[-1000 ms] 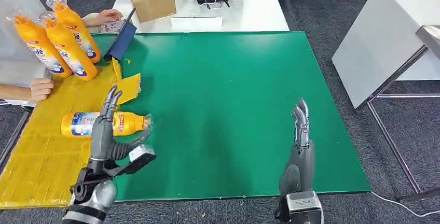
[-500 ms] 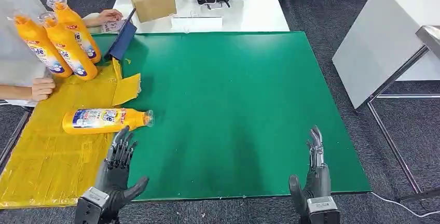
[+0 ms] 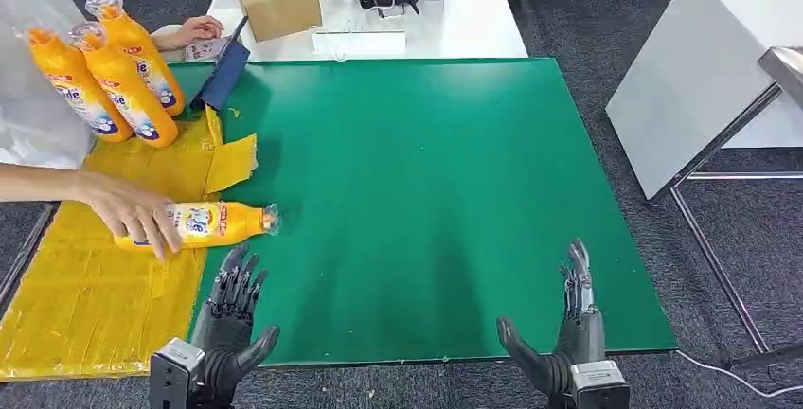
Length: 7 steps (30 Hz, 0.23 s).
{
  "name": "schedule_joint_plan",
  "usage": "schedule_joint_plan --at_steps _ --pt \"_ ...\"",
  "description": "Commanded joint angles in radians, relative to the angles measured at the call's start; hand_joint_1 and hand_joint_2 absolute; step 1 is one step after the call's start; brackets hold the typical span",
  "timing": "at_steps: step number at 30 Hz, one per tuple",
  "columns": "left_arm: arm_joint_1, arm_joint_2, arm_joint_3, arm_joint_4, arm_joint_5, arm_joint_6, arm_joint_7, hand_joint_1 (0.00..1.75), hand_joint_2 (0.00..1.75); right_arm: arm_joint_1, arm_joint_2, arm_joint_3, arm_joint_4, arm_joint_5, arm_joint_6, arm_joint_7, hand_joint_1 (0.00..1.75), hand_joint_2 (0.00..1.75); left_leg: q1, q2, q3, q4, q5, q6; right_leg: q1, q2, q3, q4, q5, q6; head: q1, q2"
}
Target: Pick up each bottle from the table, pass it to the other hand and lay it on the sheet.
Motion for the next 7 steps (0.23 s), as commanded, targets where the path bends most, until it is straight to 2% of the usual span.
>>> schedule_joint_plan --at_steps 1,7 --pt "-0.032 -0.015 -0.003 0.072 -0.003 0.003 0.005 0.00 1.75 -0.008 -0.005 0.018 0.022 -0.001 -0.001 0.003 0.00 1.75 0.001 -0.002 0.005 -0.001 -0.002 -0.001 0.000 0.004 0.006 -0.001 -0.002 -0.002 0.000 0.000" --pt "-0.039 -0.019 0.001 0.077 -0.006 0.007 0.004 0.00 1.75 -0.008 -0.008 0.027 0.016 0.001 -0.007 0.003 0.00 1.75 0.001 -0.002 0.003 -0.001 -0.001 -0.001 0.000 0.002 0.004 -0.001 -0.001 -0.001 0.000 0.000"
